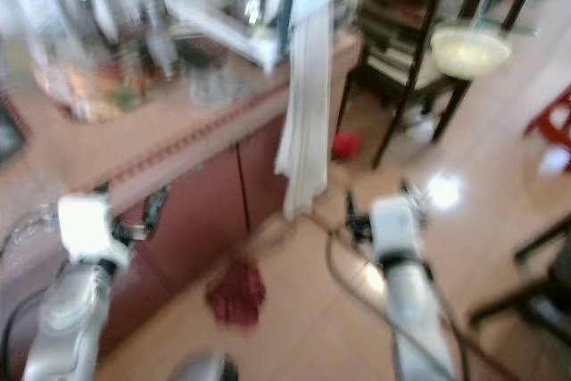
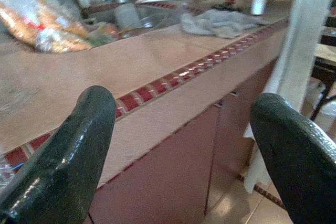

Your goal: Kitchen organization

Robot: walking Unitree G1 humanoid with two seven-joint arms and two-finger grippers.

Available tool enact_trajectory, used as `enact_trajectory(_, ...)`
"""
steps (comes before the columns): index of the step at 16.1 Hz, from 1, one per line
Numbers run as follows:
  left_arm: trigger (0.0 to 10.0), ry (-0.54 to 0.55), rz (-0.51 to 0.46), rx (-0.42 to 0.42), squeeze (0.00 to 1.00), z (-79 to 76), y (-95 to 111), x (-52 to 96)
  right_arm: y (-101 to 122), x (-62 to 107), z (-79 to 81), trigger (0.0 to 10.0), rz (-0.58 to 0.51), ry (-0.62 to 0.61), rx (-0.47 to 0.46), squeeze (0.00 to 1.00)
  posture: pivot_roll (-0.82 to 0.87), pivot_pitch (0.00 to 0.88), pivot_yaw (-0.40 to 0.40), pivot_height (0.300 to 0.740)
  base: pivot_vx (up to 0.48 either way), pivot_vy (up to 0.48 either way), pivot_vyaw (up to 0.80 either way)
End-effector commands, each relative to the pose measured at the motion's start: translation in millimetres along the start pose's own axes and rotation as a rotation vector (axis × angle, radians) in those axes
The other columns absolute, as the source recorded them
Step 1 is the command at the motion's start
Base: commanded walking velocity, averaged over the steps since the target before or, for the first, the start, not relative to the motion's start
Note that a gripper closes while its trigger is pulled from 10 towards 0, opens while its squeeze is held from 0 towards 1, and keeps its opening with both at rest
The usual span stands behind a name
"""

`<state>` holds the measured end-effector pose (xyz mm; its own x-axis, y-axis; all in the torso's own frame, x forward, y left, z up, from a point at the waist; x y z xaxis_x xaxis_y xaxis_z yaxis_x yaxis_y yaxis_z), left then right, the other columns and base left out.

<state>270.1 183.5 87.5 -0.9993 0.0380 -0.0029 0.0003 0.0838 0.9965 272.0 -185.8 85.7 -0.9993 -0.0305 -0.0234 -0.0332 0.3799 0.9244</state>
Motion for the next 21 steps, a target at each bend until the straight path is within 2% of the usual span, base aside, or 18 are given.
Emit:
enact_trajectory(1, 10.0, -0.002, 0.012, 0.002, 0.0, -3.9, -2, -1.0, 0, -1.2, -4.8, 10.0, -0.001, -0.016, 0.006, 0.0, 0.0, 0.0, 0.04, 0.74, 0.0, 0.0, 0.79)
enact_trajectory(3, 10.0, -0.026, 0.01, -0.008, 0.0, -9.2, 0, -3.8, 2, -4.1, -1.0, 10.0, -0.014, -0.002, 0.007, 0.0, 0.0, 0.0, 0.04, 0.74, 0.0, 0.0, 0.79)
enact_trajectory(7, 10.0, -0.034, 0.041, 0.066, 0.0, -15.7, 0, -3.7, 9, -11.4, -0.6, 10.0, -0.044, 0.008, -0.003, 0.0, 0.0, 0.0, 0.035, 0.74, 0.0, 0.0, 0.79)
enact_trajectory(9, 10.0, -0.028, 0.042, 0.077, 0.0, -14.9, 1, -3.9, 9, -12.3, 0.5, 10.0, -0.045, 0.013, -0.005, 0.0, 0.0, 0.0, 0.03, 0.74, 0.0, 0.0, 0.79)
enact_trajectory(13, 10.0, -0.021, 0.044, 0.045, 0.0, -12.6, 0, -2.3, 5, -14.2, 2.6, 10.0, -0.042, 0.023, 0.002, 0.0, 0.01, 0.0, 0.023, 0.74, 0.0, 0.0, 0.79)
enact_trajectory(18, 10.0, -0.024, 0.037, 0.043, 0.0, -11.7, 2, -2.8, 4, -14.5, 3.5, 10.0, -0.043, 0.025, 0.002, 0.0, 0.01, 0.0, 0.021, 0.74, 0.0, 0.0, 0.79)
enact_trajectory(19, 10.0, -0.03, 0.065, 0.071, 0.0, -13.7, -1, -3.3, 6, -15.5, 6.9, 10.0, -0.049, 0.033, -0.006, 0.0, 0.01, 0.0, 0.023, 0.74, 0.0, 0.0, 0.79)
enact_trajectory(21, 10.0, -0.063, 0.074, 0.067, 0.0, -18.4, -2, -3.6, 6, -16.0, 11.4, 10.0, -0.054, 0.043, -0.018, 0.0, 0.01, 0.0, 0.027, 0.74, 0.0, 0.0, 0.79)
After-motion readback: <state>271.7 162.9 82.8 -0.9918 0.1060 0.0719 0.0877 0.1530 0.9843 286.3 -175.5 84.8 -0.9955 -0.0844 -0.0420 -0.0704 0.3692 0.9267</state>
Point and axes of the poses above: a point about 5 cm out from each wrist's last joint towards the gripper, its own x axis pointing back from the gripper into the wrist, its own y axis along the axis of the wrist's last joint, z = x × y, the point moved 3 cm from there along -x, pointing out of the wrist towards the gripper, and after that the axes turned 6 degrees about x, right-handed, at the moved point
